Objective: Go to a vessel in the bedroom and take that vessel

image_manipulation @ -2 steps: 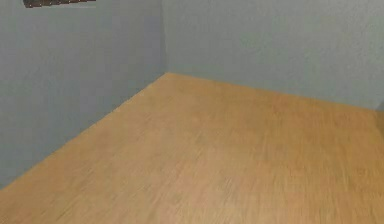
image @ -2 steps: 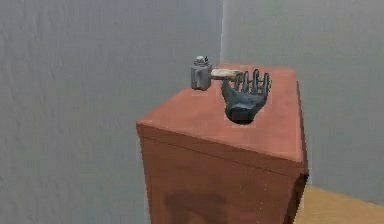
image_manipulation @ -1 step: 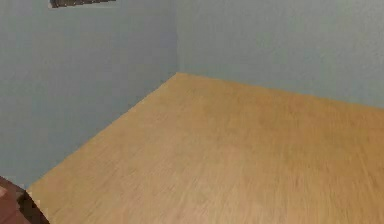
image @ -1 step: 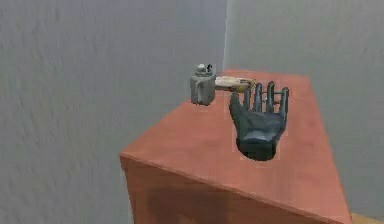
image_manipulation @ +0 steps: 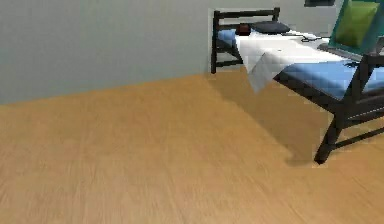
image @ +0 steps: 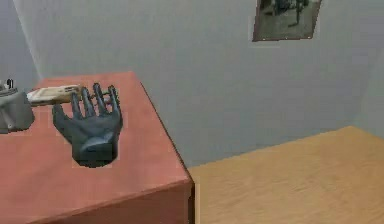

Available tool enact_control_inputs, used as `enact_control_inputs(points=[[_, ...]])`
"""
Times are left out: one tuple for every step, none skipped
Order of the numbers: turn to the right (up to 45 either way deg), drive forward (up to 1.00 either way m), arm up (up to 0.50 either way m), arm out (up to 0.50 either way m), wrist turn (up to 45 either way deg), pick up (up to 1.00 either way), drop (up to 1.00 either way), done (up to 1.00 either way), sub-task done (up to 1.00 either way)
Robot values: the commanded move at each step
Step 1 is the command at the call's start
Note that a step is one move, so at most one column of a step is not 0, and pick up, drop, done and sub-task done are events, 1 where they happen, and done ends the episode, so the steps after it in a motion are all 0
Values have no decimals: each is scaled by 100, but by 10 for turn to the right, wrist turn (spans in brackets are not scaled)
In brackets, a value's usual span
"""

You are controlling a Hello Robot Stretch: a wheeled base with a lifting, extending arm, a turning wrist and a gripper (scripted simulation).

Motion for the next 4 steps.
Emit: enact_control_inputs(points=[[450,0,0,0,0,0,0,0,0],[450,0,0,0,0,0,0,0,0],[270,0,0,0,0,0,0,0,0],[0,45,0,0,0,0,0,0,0]])
